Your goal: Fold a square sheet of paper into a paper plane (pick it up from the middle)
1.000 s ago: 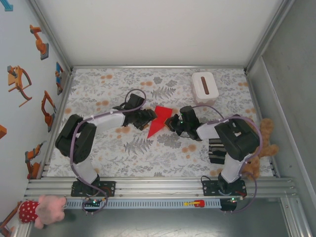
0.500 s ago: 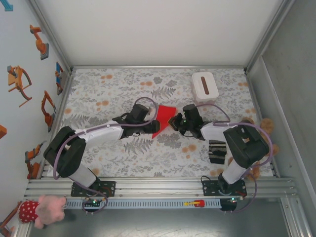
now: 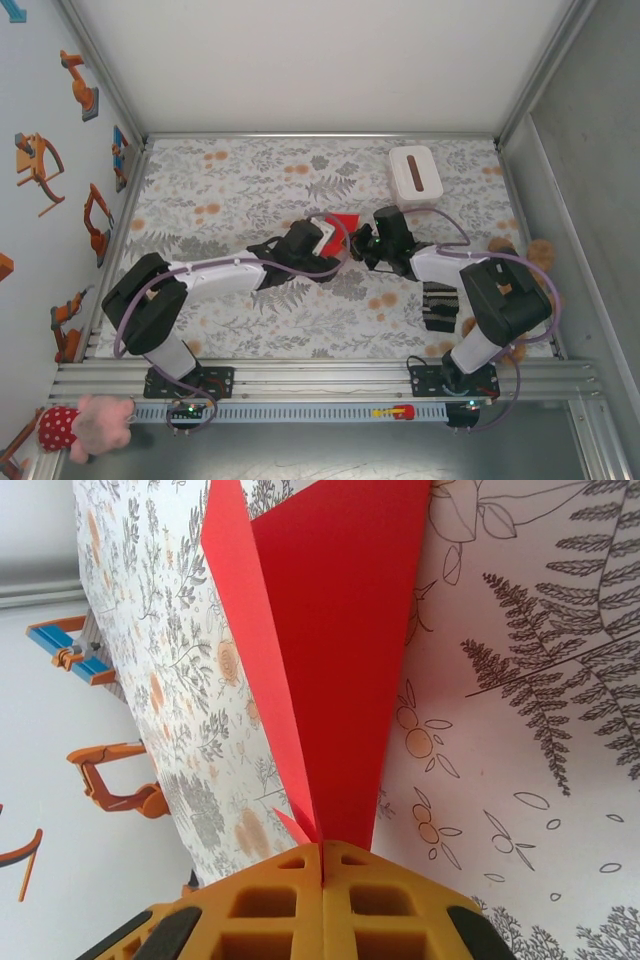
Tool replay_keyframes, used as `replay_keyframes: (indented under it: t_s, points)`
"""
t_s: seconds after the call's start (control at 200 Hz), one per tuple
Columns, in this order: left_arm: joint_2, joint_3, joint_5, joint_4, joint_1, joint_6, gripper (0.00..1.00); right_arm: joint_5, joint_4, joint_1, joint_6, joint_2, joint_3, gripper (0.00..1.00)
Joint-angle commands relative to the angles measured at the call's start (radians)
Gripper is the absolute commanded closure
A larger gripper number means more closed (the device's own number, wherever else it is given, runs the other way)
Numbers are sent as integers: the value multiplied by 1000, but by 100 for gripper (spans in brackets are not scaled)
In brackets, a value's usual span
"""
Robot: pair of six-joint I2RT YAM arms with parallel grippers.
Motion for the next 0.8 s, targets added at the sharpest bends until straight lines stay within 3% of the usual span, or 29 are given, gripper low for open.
replay_keyframes:
  t_s: [0.0, 0.456, 0.651, 0.796]
  points:
    - [27, -2, -7, 74, -9, 132, 28, -18, -36, -4, 4, -12, 35, 100]
    - [120, -39, -141, 196, -29, 260, 46, -41, -68, -7, 7, 25, 64, 100]
    - [131, -56, -150, 215, -32, 252, 53, -41, -83, -15, 8, 24, 60, 100]
    - [146, -57, -132, 218, -34, 241, 64, -50, -94, -18, 12, 29, 66, 100]
